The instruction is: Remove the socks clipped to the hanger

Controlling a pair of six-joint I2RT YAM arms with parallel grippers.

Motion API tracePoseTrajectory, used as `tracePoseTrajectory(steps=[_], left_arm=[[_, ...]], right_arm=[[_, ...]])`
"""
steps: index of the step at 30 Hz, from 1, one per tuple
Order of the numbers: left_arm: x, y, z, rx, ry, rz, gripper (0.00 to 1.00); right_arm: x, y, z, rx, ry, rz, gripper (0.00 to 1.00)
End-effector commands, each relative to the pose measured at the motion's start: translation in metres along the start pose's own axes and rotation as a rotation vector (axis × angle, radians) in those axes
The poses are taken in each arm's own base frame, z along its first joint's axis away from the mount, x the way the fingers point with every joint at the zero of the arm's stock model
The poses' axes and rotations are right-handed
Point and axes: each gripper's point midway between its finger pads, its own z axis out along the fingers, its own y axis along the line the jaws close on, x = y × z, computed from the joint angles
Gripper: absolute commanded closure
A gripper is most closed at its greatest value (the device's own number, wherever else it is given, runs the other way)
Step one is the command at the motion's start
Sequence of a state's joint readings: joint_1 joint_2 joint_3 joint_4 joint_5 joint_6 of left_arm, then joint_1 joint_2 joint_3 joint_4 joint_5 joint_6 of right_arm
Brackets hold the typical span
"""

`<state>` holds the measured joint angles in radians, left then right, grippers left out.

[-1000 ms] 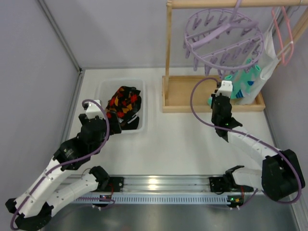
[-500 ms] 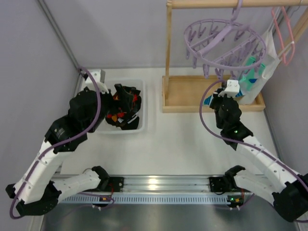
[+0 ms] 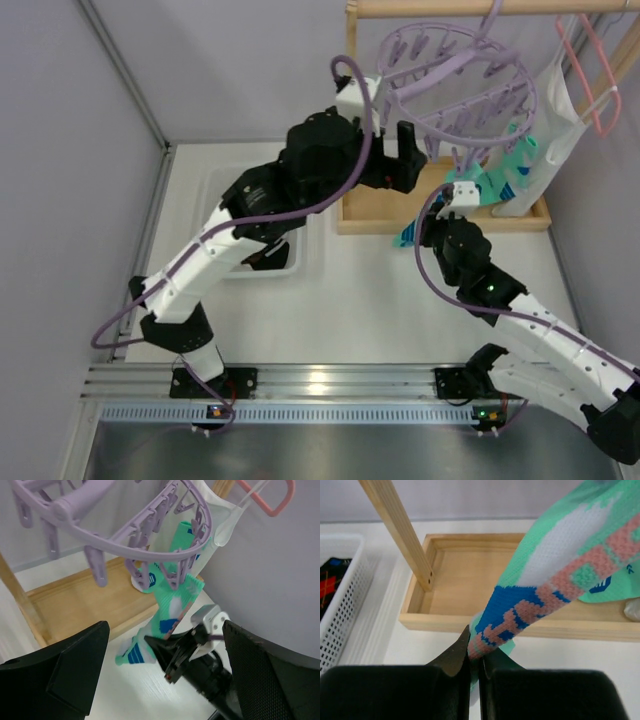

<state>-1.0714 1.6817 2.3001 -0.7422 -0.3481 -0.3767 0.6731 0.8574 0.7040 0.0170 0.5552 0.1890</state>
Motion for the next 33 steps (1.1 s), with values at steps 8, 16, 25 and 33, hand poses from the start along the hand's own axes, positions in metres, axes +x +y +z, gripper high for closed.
tracePoseTrajectory(steps=[8, 16, 25, 33], left_arm=[[-0.003, -0.010, 0.065, -0.091, -0.096, 0.153, 0.02], [0.013, -0.001, 0.105, -0.166, -0.130, 0.248, 0.02], [0.022, 0.032, 0.134, -0.221, -0.131, 0.220, 0.13], [0.037, 0.039, 0.153, -0.198, -0.106, 0.203, 0.25]], right_arm=[[0.011, 0.046, 0.016, -0.052, -0.045, -0.035, 1.00], [0.007, 0.071, 0.016, -0.076, -0.096, -0.031, 1.00], [0.010, 0.085, 0.009, -0.082, -0.128, -0.029, 1.00], [0.013, 0.095, 0.008, -0.103, -0.124, -0.044, 1.00]])
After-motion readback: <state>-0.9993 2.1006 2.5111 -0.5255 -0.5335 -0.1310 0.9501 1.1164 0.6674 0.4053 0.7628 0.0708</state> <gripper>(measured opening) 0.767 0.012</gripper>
